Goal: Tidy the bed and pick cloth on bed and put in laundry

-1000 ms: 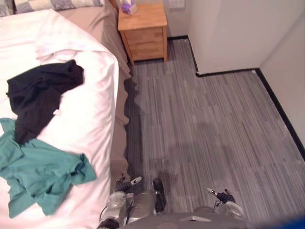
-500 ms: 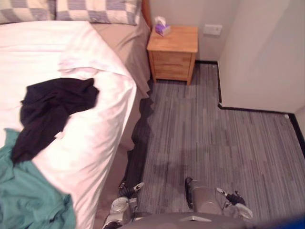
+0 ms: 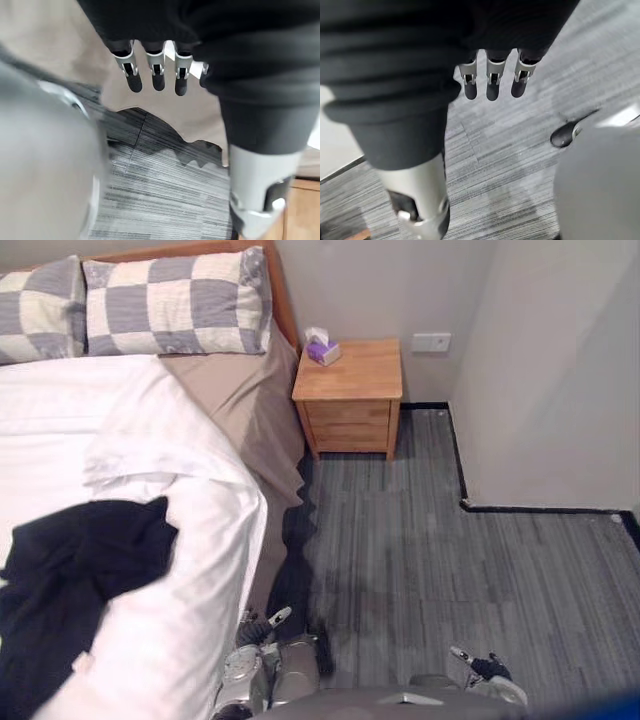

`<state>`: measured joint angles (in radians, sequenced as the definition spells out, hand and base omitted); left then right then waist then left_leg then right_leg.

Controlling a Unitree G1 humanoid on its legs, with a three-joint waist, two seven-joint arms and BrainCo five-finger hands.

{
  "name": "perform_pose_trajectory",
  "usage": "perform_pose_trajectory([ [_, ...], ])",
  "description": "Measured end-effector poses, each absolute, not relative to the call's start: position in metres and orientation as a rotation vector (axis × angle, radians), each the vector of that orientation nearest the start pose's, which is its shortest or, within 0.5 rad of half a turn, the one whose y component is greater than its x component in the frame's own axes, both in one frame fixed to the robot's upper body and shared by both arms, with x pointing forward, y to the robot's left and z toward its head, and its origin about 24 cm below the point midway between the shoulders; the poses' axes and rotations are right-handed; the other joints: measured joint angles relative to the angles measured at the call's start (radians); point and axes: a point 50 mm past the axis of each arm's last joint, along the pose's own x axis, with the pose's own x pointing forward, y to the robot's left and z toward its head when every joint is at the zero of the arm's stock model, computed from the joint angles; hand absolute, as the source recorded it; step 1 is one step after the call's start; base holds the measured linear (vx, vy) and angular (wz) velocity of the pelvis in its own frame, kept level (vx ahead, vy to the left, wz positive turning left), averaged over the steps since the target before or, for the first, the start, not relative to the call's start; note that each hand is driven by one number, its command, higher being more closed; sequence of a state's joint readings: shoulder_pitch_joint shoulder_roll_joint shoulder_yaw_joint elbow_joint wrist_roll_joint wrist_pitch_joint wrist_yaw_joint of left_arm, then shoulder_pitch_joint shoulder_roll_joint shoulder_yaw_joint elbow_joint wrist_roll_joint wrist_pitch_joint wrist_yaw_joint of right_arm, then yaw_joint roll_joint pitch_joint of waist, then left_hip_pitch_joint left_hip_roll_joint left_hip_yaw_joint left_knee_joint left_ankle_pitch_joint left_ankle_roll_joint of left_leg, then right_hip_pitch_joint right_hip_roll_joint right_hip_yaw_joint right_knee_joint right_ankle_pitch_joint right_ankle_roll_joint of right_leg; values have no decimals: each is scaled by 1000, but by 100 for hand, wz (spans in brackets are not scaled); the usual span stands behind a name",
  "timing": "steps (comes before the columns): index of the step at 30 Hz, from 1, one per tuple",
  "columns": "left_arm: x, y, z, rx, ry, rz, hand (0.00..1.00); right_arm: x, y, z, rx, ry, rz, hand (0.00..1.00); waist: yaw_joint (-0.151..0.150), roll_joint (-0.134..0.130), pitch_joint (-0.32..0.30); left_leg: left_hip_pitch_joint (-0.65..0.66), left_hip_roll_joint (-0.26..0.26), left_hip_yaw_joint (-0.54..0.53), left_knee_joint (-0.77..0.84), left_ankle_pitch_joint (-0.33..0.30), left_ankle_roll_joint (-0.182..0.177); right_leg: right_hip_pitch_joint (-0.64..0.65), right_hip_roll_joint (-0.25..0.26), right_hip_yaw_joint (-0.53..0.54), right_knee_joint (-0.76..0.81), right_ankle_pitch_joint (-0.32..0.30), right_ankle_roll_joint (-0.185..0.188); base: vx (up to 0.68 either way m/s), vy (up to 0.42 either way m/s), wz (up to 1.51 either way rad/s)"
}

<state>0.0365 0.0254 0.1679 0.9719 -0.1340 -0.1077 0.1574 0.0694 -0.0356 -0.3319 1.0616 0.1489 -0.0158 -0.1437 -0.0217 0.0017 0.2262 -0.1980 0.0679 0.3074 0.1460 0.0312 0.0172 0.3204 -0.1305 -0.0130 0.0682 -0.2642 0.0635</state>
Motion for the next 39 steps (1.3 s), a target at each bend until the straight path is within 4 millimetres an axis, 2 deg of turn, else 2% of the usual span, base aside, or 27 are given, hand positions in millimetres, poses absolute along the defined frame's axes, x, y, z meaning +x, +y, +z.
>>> perform_pose_trajectory([
  [2, 131, 194, -146, -89, 907, 388, 0, 88, -206, -162, 201, 1096, -544, 0, 10, -3, 0, -35, 5, 3, 83, -53, 21, 5, -11, 0, -28, 86, 10, 386, 211, 8],
  [4, 123, 199, -149, -80, 939, 397, 0, 85, -204, -163, 199, 1108, -539, 0, 12, -12, -15, -7, -4, 46, 120, -53, 73, 27, -35, 19, -29, 192, 38, 299, 263, -5],
  [6, 115, 201, -151, -79, 960, 389, 0, 85, -199, -164, 212, 1115, -525, 0, 15, -22, -48, 24, -27, 72, 92, -64, 83, 1, -52, 30, 28, 231, 45, 280, 185, -21],
  [8, 113, 199, -153, -73, 975, 366, 0, 89, -197, -163, 223, 1099, -512, 0, 15, -23, -56, 81, -47, 85, 45, -82, 83, -74, -64, 32, 199, 242, 40, 269, 177, -25],
  [10, 108, 198, -156, -43, 1016, 314, 0, 94, -196, -162, 233, 1086, -507, 0, 6, -27, -58, 211, -76, 86, -35, -176, 66, -206, -98, -4, 572, 312, 69, 206, 161, -12],
  [11, 109, 197, -156, -30, 1022, 298, 0, 95, -195, -162, 236, 1086, -507, 0, 1, -29, -52, 238, -87, 81, -47, -185, 62, -239, -118, -27, 670, 292, 65, 115, 44, 8],
  [13, 106, 197, -158, 14, 1056, 249, 0, 101, -194, -160, 238, 1056, -496, 0, -24, -36, -49, 338, -82, 43, -61, -205, 60, -333, -123, -142, 849, 86, 21, -25, -71, 20],
  [14, 106, 197, -158, 17, 1058, 247, 0, 102, -194, -159, 237, 1054, -495, 0, -25, -36, -49, 343, -80, 41, -63, -205, 60, -338, -120, -148, 849, 77, 21, -156, -88, 38],
  [15, 105, 196, -159, 31, 1070, 229, 0, 105, -194, -158, 231, 1036, -489, 0, -36, -31, -48, 374, -64, 38, -69, -203, 57, -383, -103, -220, 777, -6, 17, -189, -50, 40],
  [16, 105, 196, -160, 30, 1070, 230, 0, 107, -194, -157, 230, 1030, -490, 0, -37, -31, -47, 387, -61, 34, -68, -201, 55, -406, -98, -234, 702, -29, 18, -222, -34, 61],
  [19, 105, 191, -160, 19, 1069, 226, 0, 113, -197, -155, 212, 1009, -478, 0, -46, -14, -38, 409, -38, -35, -66, -213, 22, -426, -48, -189, 372, 9, 15, -178, -18, 65],
  [20, 105, 193, -160, 23, 1067, 228, 0, 113, -196, -155, 211, 1011, -474, 0, -45, -23, -36, 409, -37, -54, -67, -216, 6, -416, -40, -153, 246, 74, 14, -125, -92, 82],
  [21, 106, 197, -159, 27, 1062, 237, 0, 112, -192, -156, 218, 1019, -468, 0, -43, -44, -31, 417, -44, -80, -74, -224, -15, -406, -44, -131, 187, 204, 21, 35, -191, 73],
  [22, 110, 193, -158, 5, 1051, 245, 0, 115, -194, -155, 216, 1016, -471, 0, -39, -23, -15, 435, -15, -98, -97, -220, -44, -376, -14, -150, 183, 205, 16, 134, -211, 57],
  [23, 110, 190, -158, -9, 1047, 247, 0, 116, -196, -155, 211, 1015, -472, 0, -36, -15, -15, 429, -2, -99, -103, -216, -50, -377, -7, -153, 184, 199, 20, 221, -217, 64],
  [25, 114, 180, -158, -71, 1027, 269, 0, 125, -202, -150, 204, 972, -479, 0, -41, 35, 11, 421, 43, -148, -100, -221, -65, -379, 20, -142, 273, 177, 40, 202, -61, 92],
  [26, 116, 176, -158, -90, 1017, 275, 0, 127, -204, -148, 201, 960, -480, 0, -41, 39, 16, 421, 54, -171, -92, -222, -66, -388, 28, -114, 324, 177, 40, 53, 48, 125],
  [27, 120, 175, -155, -118, 992, 296, 0, 128, -204, -147, 198, 948, -476, 0, -36, 49, 26, 419, 79, -242, -76, -232, -67, -453, 40, -78, 495, 140, 36, -108, 56, 166],
  [28, 122, 178, -154, -136, 980, 326, 0, 125, -203, -147, 190, 950, -467, 0, -28, 28, 17, 401, 84, -337, -72, -275, -92, -461, 63, 15, 461, 54, 4, -185, 8, 177],
  [29, 124, 182, -153, -136, 969, 338, 0, 123, -197, -149, 193, 960, -453, 0, -21, 0, 10, 385, 70, -374, -72, -277, -89, -448, 62, 57, 405, 34, 0, -120, -94, 223],
  [30, 129, 192, -149, -128, 935, 363, 0, 117, -184, -153, 225, 987, -437, 0, -12, -65, 8, 349, 35, -437, -74, -276, -88, -417, 43, 109, 315, 16, 27, 155, -187, 223],
  [31, 134, 193, -147, -151, 910, 385, 0, 112, -183, -154, 229, 1002, -447, 0, -10, -83, 2, 298, 32, -413, 67, -285, -81, -398, 21, 50, 328, -18, 32, 274, -215, 220],
  [32, 134, 190, -147, -168, 903, 393, 0, 108, -186, -155, 235, 1003, -462, 0, -5, -68, 1, 270, 37, -404, 143, -294, -67, -383, 28, 35, 331, -28, 28, 364, -124, 165],
  [33, 130, 185, -149, -192, 915, 404, 0, 108, -192, -153, 224, 988, -471, 0, 6, -24, -3, 264, 54, -395, 170, -326, -71, -362, 53, 2, 344, -53, 22, 305, -118, 153],
  [34, 128, 184, -150, -197, 926, 408, 0, 107, -192, -154, 215, 999, -458, 0, 13, -10, -15, 289, 59, -454, 111, -350, -123, -347, 48, -62, 386, -96, 8, 290, -122, 146],
  [36, 121, 186, -152, -204, 940, 426, 0, 105, -190, -155, 214, 1012, -444, 0, 14, -16, -37, 284, 55, -490, 70, -315, -117, -330, 35, -100, 395, -104, -4, 271, -141, 144],
  [39, 114, 190, -151, -200, 931, 456, 0, 108, -189, -155, 175, 1014, -405, 0, 9, -5, -45, 193, 59, -502, 185, -268, -91, -306, 46, -122, 467, -83, -1, 220, -34, 159],
])
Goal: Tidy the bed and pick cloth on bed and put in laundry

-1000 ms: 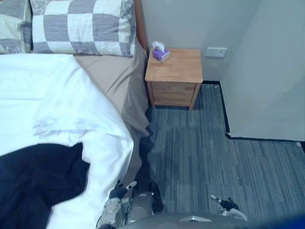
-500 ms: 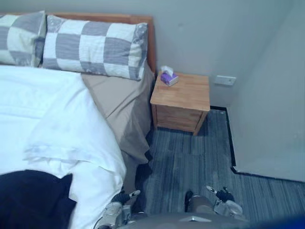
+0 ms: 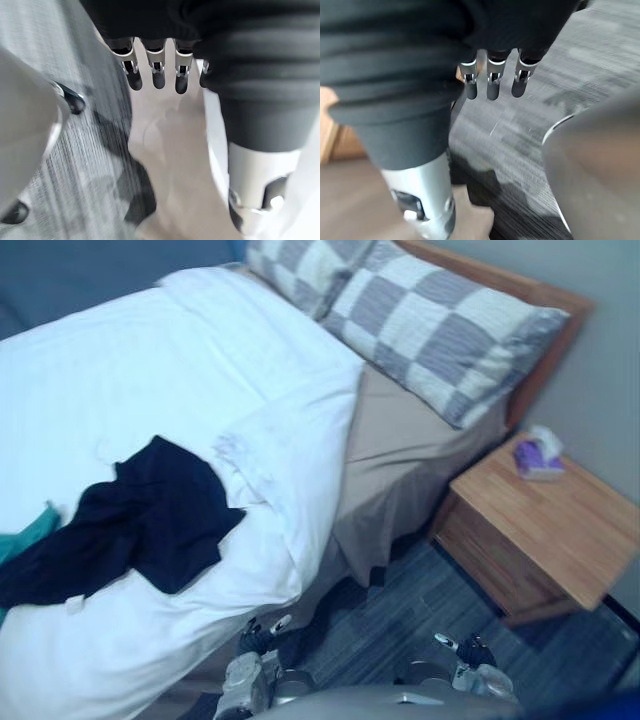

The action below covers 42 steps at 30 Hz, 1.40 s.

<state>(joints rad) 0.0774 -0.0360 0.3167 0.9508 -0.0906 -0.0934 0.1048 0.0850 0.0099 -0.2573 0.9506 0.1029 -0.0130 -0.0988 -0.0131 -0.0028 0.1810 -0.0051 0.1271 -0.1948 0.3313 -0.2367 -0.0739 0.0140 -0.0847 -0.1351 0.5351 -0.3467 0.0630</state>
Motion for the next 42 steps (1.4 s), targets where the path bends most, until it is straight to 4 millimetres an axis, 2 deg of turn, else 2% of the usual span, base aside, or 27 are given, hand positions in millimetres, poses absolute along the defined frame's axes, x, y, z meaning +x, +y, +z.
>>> perform_pose_trajectory([
  [1, 123, 190, -147, -203, 901, 464, 0, 111, -196, -153, 142, 1001, -395, 0, 4, 26, 22, -48, 47, 34, 88, 1, -7, -59, 10, -1, 120, -9, -15, -185, 169, 121],
  [2, 121, 188, -148, -213, 907, 478, 0, 116, -198, -150, 116, 986, -376, 0, 6, 41, 27, -82, 92, 118, 151, -11, -29, -56, 15, 13, -21, -58, -17, -251, 338, 116],
  [3, 117, 190, -150, -217, 922, 499, 0, 119, -199, -149, 107, 973, -369, 0, 5, 46, 44, -114, 136, 222, 226, -31, -63, 25, 17, -39, -182, 33, -30, -289, 591, 98],
  [4, 112, 193, -152, -202, 945, 497, 0, 115, -206, -149, 107, 982, -412, 0, 1, 47, 54, -112, 173, 388, 238, -41, -61, 90, 24, -73, -237, 64, -26, -58, 589, 90],
  [5, 111, 196, -152, -190, 944, 495, 0, 112, -206, -151, 109, 997, -423, 0, 2, 27, 43, -107, 141, 493, 201, -41, -61, 109, -1, -76, -253, 64, -26, -57, 599, 81],
  [6, 113, 197, -151, -170, 942, 477, 0, 110, -207, -152, 110, 1010, -428, 0, 2, 13, 47, -98, 75, 537, 134, -35, -53, 131, -27, -77, -267, 64, -26, -95, 583, 51],
  [7, 111, 191, -153, -158, 955, 444, 0, 108, -207, -154, 123, 1025, -437, 0, 9, 17, 49, -66, -15, 517, -11, 82, 48, 149, -40, -74, -276, 66, -22, -46, 493, 27],
  [8, 111, 192, -152, -153, 953, 445, 0, 106, -206, -155, 129, 1040, -438, 0, 17, 7, 46, -36, -36, 521, -57, 103, 44, 155, -44, -71, -279, 69, -17, 38, 473, 20],
  [10, 108, 194, -154, -123, 971, 422, 0, 106, -195, -158, 161, 1054, -424, 0, 9, -14, 38, 68, -83, 507, -265, 200, 54, 171, -58, -72, -287, 99, -1, 113, 410, 36],
  [13, 106, 199, -154, -114, 979, 429, 0, 106, -182, -159, 189, 1058, -410, 0, 5, -44, 29, 125, -103, 474, -383, 249, 50, 167, -56, -77, -225, 100, 0, 108, 146, 34],
  [14, 106, 201, -154, -108, 977, 430, 0, 107, -181, -159, 191, 1057, -409, 0, 6, -49, 31, 133, -107, 458, -394, 254, 51, 161, -56, -78, -196, 100, 0, 109, 19, 47],
  [16, 104, 209, -153, -84, 984, 420, 0, 106, -178, -159, 202, 1055, -408, 0, -1, -78, 27, 147, -101, 401, -422, 265, 55, 91, -50, -38, -25, 106, -11, 89, -53, 67],
  [17, 104, 209, -153, -77, 986, 415, 0, 105, -180, -159, 198, 1051, -412, 0, -5, -73, 29, 146, -91, 395, -428, 270, 56, 65, -41, 0, 14, 75, -31, 79, -96, 71],
  [18, 105, 210, -154, -73, 989, 413, 0, 106, -179, -158, 197, 1041, -406, 0, -5, -74, 28, 144, -82, 369, -427, 272, 53, 53, -13, 79, -26, 0, -40, 55, -63, 68],
  [19, 105, 210, -154, -67, 993, 408, 0, 106, -178, -158, 186, 1040, -391, 0, -4, -78, 27, 144, -86, 349, -428, 274, 49, 54, -14, 100, -128, 12, -34, 4, -14, 63],
  [20, 105, 211, -153, -62, 992, 407, 0, 106, -177, -159, 184, 1044, -386, 0, -1, -89, 23, 142, -99, 343, -428, 275, 47, 54, -30, 104, -181, 73, -26, -36, -26, 53],
  [21, 106, 212, -154, -53, 997, 402, 0, 105, -174, -159, 192, 1050, -382, 0, -3, -97, 23, 144, -110, 328, -435, 275, 41, 67, -42, 114, -196, 59, -10, -50, -62, 33],
  [22, 108, 206, -155, -61, 999, 385, 0, 104, -176, -159, 182, 1052, -379, 0, 4, -83, 14, 143, -102, 323, -435, 279, 34, 84, -37, 120, -234, 58, -10, -29, -100, 19],
  [25, 107, 198, -157, -63, 1016, 354, 0, 106, -183, -158, 171, 1041, -382, 0, -8, -48, 18, 141, -93, 324, -436, 288, 21, 119, -23, 120, -310, 53, -18, -37, -84, -3],
  [27, 106, 195, -157, -56, 1025, 337, 0, 106, -185, -158, 168, 1042, -384, 0, -14, -43, 15, 146, -87, 325, -436, 291, 15, 127, -13, 119, -315, 56, -22, -32, -56, 3],
  [30, 104, 196, -158, -54, 1028, 337, 0, 103, -185, -159, 184, 1052, -397, 0, -19, -46, 11, 163, -69, 330, -437, 288, 4, 153, 5, 120, -330, 61, -29, -28, -62, -1],
  [32, 103, 198, -158, -55, 1033, 345, 0, 103, -193, -161, 208, 1071, -445, 0, -20, -50, 9, 160, -60, 338, -437, 287, 0, 157, 13, 123, -350, 74, -29, -10, -17, -11],
  [35, 100, 201, -159, -82, 1048, 381, 0, 79, -194, -167, 314, 1130, -556, 0, -22, -55, -3, 162, -56, 359, -437, 279, -6, 178, 14, 132, -404, 100, -25, 21, 26, -14],
  [37, 96, 206, -159, -111, 1057, 437, 0, 62, -196, -169, 404, 1139, -708, 0, -23, -63, -5, 164, -52, 406, -437, 272, -10, 181, 15, 161, -425, 118, -25, 46, 48, -38],
  [39, 93, 210, -160, -122, 1066, 476, 0, 59, -198, -167, 374, 1144, -763, 0, -30, -67, -6, 172, -52, 445, -436, 272, -10, 178, 15, 182, -435, 137, -18, 29, 52, -48],
  [41, 90, 215, -160, -135, 1070, 511, 0, 58, -212, -161, 338, 1099, -817, 0, -36, -67, -6, 181, -48, 469, -436, 272, -11, 187, 10, 192, -441, 149, -5, -23, 23, -31],
  [42, 89, 216, -160, -149, 1070, 527, 0, 71, -230, -148, 312, 998, -850, 0, -41, -66, -7, 181, -49, 477, -437, 270, -10, 185, 8, 194, -442, 151, -1, -39, 37, -8],
])
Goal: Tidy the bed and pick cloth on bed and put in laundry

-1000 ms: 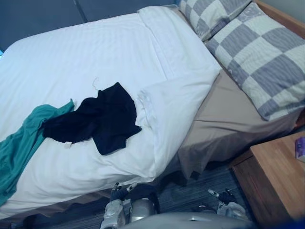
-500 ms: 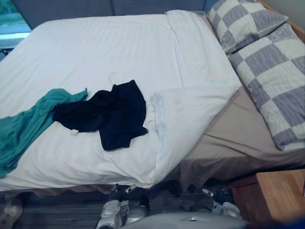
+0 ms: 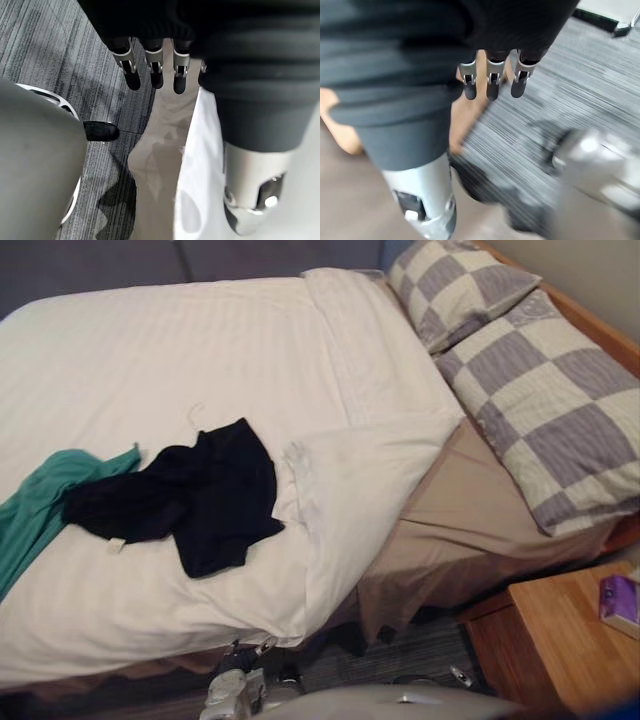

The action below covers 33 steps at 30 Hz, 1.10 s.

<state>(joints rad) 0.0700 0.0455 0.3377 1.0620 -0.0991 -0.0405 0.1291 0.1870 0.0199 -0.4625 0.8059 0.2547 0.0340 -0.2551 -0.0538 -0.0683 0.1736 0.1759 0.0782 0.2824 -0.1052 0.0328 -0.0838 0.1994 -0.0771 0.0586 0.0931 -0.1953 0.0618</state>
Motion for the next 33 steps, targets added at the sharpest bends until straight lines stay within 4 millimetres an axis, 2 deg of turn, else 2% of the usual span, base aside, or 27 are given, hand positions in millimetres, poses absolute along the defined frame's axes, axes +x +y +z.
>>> perform_pose_trajectory([
  [1, 86, 216, -160, -153, 1071, 535, 0, 95, -254, -124, 222, 844, -853, 0, -6, 1, 0, -3, -1, 4, 0, -4, 4, -3, -2, 1, -1, 0, 0, -40, 38, -5],
  [2, 85, 217, -160, -161, 1067, 546, 0, 109, -267, -109, 172, 755, -851, 0, -8, 1, 0, -4, -2, 6, 0, -4, 5, -5, -4, 1, -1, 0, 0, -79, 31, -1],
  [4, 81, 215, -160, -167, 1059, 552, 0, 153, -316, -35, -98, 423, -848, 0, -9, 3, -25, -20, -3, 9, 0, -17, 10, -19, -6, 0, -1, 4, -1, -64, 24, 4],
  [5, 80, 216, -159, -161, 1055, 552, 0, 164, -323, -17, -149, 347, -852, 0, -9, 3, -25, -19, -3, 8, 0, -16, 10, -17, -6, -1, -1, 4, 0, -45, 15, 4],
  [6, 79, 216, -158, -155, 1049, 550, 0, 184, -331, 17, -236, 204, -853, 0, -12, 2, -28, -20, -4, 8, 0, -12, 9, -18, -6, -1, -2, 4, 0, -48, 6, 1],
  [7, 78, 215, -159, -150, 1052, 541, 0, 193, -331, 32, -266, 140, -848, 0, -13, 2, -28, -20, -4, 7, 0, -10, 10, -18, -6, -1, -2, 4, 0, -57, 6, 3],
  [8, 79, 216, -158, -122, 1052, 515, 0, 211, -326, 61, -337, 13, -832, 0, -14, 0, -28, -23, -6, -1, 0, -1, 18, -20, -7, -1, -2, 3, 0, -39, 3, 7],
  [10, 81, 216, -158, -93, 1053, 473, 0, 233, -311, 79, -391, -73, -775, 0, -16, -2, -34, -30, -11, -23, 0, 1, 18, -28, -9, -7, -3, 0, 0, -24, 2, 15],
  [12, 81, 216, -158, -70, 1058, 440, 0, 251, -292, 89, -454, -122, -698, 0, -16, 1, -50, -52, -16, -38, 1, 9, 24, -51, -12, -15, -2, 0, -1, 39, 17, 23],
  [14, 83, 215, -157, -50, 1052, 418, 0, 278, -259, 108, -501, -215, -577, 0, -14, 5, -50, -67, -28, -60, 2, 20, 33, -51, -17, -23, 3, 1, 0, 55, 26, 26],
  [15, 83, 216, -157, -44, 1051, 414, 0, 284, -248, 113, -515, -243, -538, 0, -13, 6, -50, -69, -30, -65, 2, 20, 34, -51, -17, -25, 4, 2, 0, 48, 12, 21],
  [19, 88, 217, -156, -19, 1036, 396, 0, 317, -167, 145, -610, -431, -245, 0, 8, 7, -45, -75, -34, -86, 7, 23, 38, -50, -18, -46, 10, 7, 7, 28, 6, 16],
  [22, 94, 217, -154, -11, 1019, 402, 0, 339, -135, 162, -665, -490, -139, 0, 22, 9, -24, -86, -38, -115, 5, 32, 43, -54, -21, -56, 15, 7, 6, -29, 4, 24],
  [23, 96, 217, -154, -10, 1015, 402, 0, 343, -132, 169, -666, -503, -135, 0, 21, 9, -16, -92, -39, -123, 3, 36, 45, -58, -22, -58, 16, 7, 6, -78, 13, 33],
  [25, 104, 217, -152, -10, 992, 405, 0, 358, -125, 197, -678, -562, -137, 0, 36, 18, 17, -132, -40, -139, 1, 54, 48, -94, -26, -68, 30, 8, 4, -98, 13, 24],
  [28, 113, 220, -149, -10, 963, 409, 0, 365, -122, 231, -730, -644, -136, 0, 46, 25, 61, -185, -40, -173, 2, 82, 52, -137, -23, -91, 51, 9, 3, -99, 5, 32],
  [30, 115, 222, -147, -1, 956, 408, 0, 369, -120, 239, -753, -655, -135, 0, 47, 26, 74, -213, -40, -189, 2, 95, 53, -163, -22, -107, 64, 8, 2, -94, 7, 34],
  [33, 122, 227, -144, 25, 926, 411, 0, 381, -128, 256, -799, -647, -167, 0, 48, 28, 117, -270, -43, -223, 2, 118, 54, -214, -20, -131, 88, 3, -5, -91, 16, 30],
])
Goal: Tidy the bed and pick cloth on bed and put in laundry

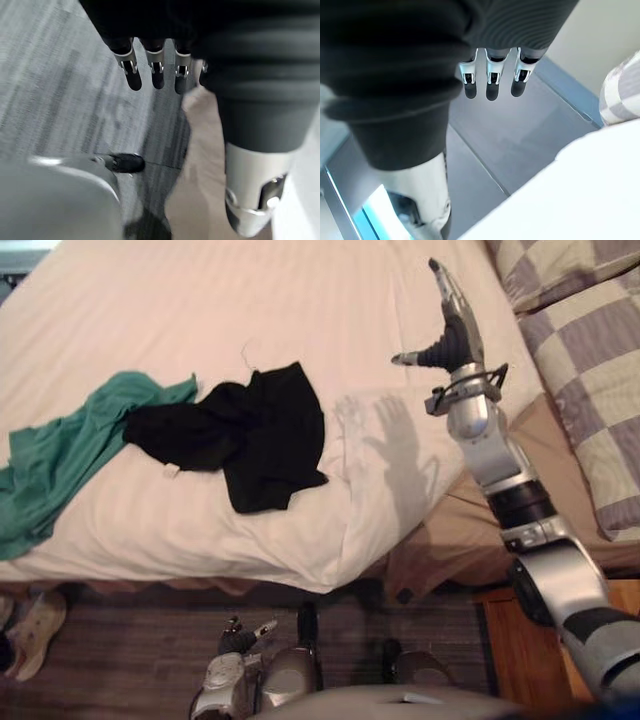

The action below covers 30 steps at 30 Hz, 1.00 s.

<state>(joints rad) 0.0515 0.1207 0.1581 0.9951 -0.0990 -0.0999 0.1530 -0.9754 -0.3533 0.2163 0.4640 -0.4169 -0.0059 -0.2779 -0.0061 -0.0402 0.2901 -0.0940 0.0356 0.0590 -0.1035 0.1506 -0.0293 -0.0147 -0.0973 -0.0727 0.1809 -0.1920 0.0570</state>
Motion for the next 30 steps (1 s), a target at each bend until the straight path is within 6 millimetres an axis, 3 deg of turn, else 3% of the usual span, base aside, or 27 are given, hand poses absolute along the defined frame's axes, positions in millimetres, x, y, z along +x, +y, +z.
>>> perform_pose_trajectory([
  [5, 120, 226, -145, 48, 938, 385, 0, 390, -156, 253, -862, -564, -232, 0, 16, 26, 57, -59, -8, -41, 2, 30, 4, -54, -4, -33, 32, -2, -1, -63, 25, 27],
  [10, 123, 219, -145, 68, 929, 341, 0, 395, -164, 252, -905, -519, -260, 0, 19, 64, 114, -103, -8, -50, 4, 51, 6, -112, -6, -38, 69, -2, -1, -51, 20, 6],
  [14, 135, 215, -141, 85, 899, 307, 0, 398, -172, 247, -925, -481, -278, 0, 19, 91, 145, -138, -8, -55, 4, 59, -1, -161, -7, -38, 105, -10, -1, -64, 13, 4],
  [18, 153, 209, -135, 102, 839, 270, 0, 404, -190, 229, -914, -368, -311, 0, 22, 114, 172, -173, -11, -61, 5, 73, -5, -218, -13, -38, 158, -26, -3, -48, 0, 6],
  [19, 157, 208, -133, 105, 827, 262, 0, 405, -194, 225, -911, -342, -321, 100, 21, 122, 176, -177, -14, -63, 5, 76, -5, -229, -16, -38, 176, -34, -3, -36, -8, 8],
  [30, 175, 200, -127, 79, 779, 244, 0, 407, -211, 214, -879, -281, -373, 100, 21, 129, 179, -184, -18, -63, 5, 85, -14, -280, -24, -27, 262, -77, -12, -17, -21, 1],
])
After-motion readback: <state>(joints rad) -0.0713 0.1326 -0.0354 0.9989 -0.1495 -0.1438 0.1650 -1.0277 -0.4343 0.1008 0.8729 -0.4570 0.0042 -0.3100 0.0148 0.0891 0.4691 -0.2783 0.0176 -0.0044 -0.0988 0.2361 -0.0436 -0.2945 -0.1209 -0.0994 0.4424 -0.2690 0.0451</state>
